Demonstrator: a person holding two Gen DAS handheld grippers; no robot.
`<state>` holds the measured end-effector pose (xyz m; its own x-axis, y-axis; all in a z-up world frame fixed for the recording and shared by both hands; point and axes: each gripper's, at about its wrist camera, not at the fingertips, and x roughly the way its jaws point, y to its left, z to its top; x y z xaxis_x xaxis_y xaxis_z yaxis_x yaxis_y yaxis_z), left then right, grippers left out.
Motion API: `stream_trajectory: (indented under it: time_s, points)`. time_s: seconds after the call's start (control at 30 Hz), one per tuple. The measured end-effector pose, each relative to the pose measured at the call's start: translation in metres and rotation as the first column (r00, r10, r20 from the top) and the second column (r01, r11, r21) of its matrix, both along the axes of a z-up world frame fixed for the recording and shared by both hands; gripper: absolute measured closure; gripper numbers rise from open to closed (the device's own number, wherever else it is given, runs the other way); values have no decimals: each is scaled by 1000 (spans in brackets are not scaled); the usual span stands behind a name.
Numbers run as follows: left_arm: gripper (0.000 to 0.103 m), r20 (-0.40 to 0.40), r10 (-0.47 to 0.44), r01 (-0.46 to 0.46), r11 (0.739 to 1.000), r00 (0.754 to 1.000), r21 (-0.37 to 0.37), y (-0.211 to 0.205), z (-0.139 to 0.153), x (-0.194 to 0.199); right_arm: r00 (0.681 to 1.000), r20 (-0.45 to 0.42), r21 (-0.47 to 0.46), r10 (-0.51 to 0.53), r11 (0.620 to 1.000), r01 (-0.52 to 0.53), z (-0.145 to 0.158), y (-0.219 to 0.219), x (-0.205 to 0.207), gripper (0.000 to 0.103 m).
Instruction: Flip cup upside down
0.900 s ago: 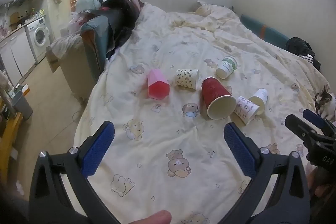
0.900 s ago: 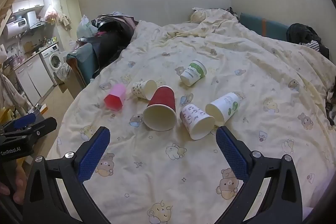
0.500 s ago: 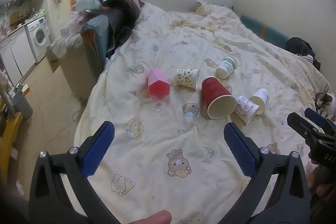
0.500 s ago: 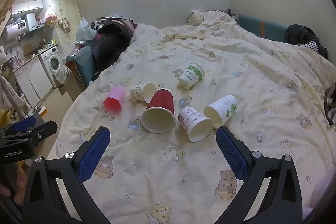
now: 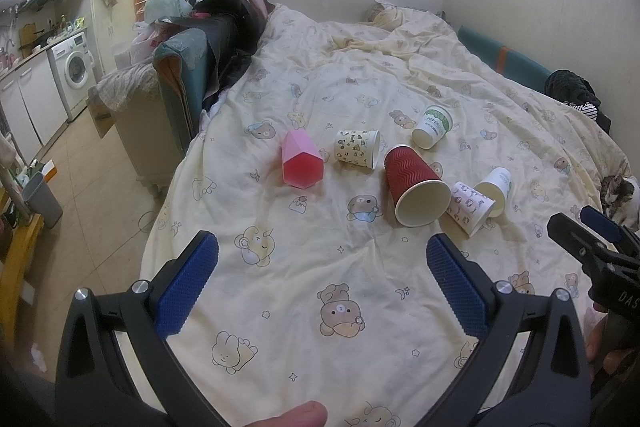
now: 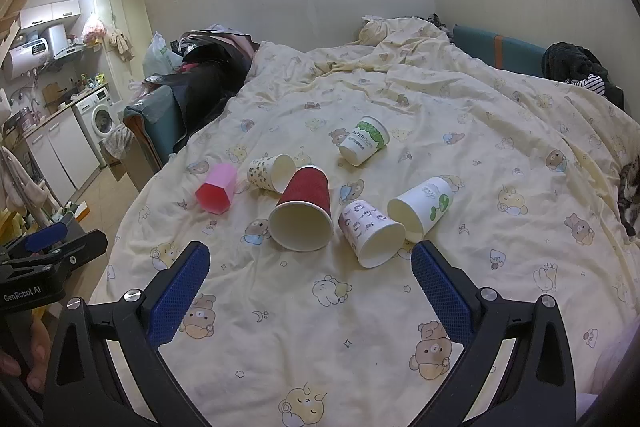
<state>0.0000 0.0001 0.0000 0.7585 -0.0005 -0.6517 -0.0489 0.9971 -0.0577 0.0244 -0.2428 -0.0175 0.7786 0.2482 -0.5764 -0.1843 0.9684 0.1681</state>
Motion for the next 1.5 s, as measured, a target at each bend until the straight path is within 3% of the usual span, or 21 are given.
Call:
stream_trajectory:
  time_s: [1.5]
  points:
    - [0, -1, -1, 1, 1000, 1000, 1, -1, -4, 0, 1000, -12, 11, -6, 1000, 6, -2, 2, -2, 0]
